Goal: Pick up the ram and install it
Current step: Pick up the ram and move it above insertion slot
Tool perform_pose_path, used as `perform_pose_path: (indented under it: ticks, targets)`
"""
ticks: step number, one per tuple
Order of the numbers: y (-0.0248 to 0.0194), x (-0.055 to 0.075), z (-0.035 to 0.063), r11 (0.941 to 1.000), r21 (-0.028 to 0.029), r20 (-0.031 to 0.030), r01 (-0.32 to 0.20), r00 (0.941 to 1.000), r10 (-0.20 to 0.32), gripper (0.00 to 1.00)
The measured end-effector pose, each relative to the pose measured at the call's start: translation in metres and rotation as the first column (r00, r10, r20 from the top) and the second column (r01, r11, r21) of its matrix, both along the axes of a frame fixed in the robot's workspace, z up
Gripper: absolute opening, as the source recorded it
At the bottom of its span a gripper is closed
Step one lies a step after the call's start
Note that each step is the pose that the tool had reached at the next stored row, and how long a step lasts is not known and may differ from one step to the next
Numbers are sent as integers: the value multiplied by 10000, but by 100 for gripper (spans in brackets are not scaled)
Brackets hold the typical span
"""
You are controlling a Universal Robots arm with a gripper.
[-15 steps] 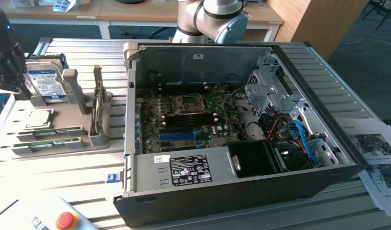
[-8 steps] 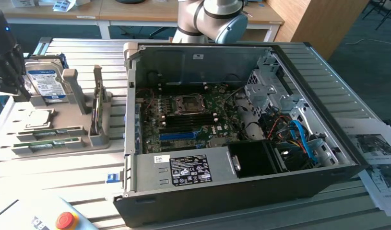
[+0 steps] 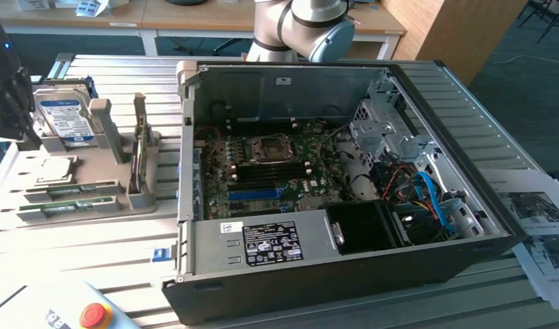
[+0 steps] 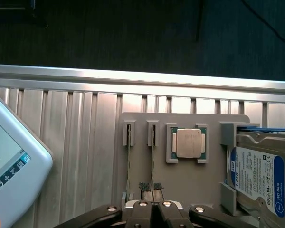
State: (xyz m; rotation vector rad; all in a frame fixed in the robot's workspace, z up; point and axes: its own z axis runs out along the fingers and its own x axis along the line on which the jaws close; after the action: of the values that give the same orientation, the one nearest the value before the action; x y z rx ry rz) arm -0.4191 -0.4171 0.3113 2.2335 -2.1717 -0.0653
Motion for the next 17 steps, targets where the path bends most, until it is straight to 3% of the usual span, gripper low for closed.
perform_pose_path:
  ticks: [7,9,11,12,17]
  targets:
    - [-1,0,0,10000,1,0,1,10000,-1,11]
    - [-1,0,0,10000,1,0,1,10000,-1,23]
    - [-1,0,0,10000,1,1,0,10000,0,23]
    - [-1,0,0,10000,1,0,0,10000,0,30]
    - [-7,28,0,10000,1,0,-2,10000,2,30]
